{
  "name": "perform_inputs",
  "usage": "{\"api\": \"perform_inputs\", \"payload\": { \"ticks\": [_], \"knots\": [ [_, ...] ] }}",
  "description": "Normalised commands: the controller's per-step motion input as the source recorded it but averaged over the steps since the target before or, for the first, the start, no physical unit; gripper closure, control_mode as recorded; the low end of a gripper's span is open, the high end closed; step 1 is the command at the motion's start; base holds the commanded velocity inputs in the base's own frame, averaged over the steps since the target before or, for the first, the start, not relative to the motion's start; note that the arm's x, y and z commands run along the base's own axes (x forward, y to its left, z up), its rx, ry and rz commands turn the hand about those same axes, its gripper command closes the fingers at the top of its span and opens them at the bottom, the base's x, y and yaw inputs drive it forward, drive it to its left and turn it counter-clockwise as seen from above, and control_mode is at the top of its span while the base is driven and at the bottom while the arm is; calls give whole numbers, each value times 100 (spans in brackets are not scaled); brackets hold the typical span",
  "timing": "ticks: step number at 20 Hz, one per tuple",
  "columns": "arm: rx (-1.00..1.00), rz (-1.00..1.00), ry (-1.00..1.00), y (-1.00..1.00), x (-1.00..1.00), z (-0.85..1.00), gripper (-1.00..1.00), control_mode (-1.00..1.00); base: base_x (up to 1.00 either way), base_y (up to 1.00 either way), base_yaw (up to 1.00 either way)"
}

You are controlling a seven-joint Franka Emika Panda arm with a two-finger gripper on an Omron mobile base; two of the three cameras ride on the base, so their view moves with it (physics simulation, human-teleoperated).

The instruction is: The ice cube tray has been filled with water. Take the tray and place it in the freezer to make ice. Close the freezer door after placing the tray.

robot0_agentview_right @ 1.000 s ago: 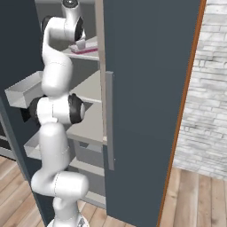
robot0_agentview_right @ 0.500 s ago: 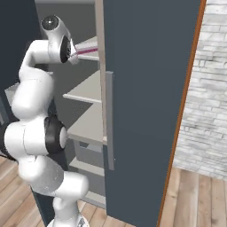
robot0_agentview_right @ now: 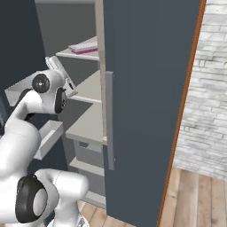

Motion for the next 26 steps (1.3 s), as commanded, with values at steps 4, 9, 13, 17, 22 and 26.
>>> {"api": "perform_inputs", "payload": {
  "ticks": [4,9,13,17,22,26],
  "knots": [
    [0,-1,0,-1,-81,60,-100,-100,0,0,0],
    [0,-6,2,0,-81,73,-100,-100,0,0,0],
    [0,-9,13,0,-47,53,-100,-100,0,0,0],
    [0,0,10,0,-10,6,-100,-100,0,0,0],
    [0,-1,0,-1,-20,-4,-100,-100,0,0,0],
    [0,-3,0,3,-27,-3,-100,100,-46,17,-6]
  ]
}}
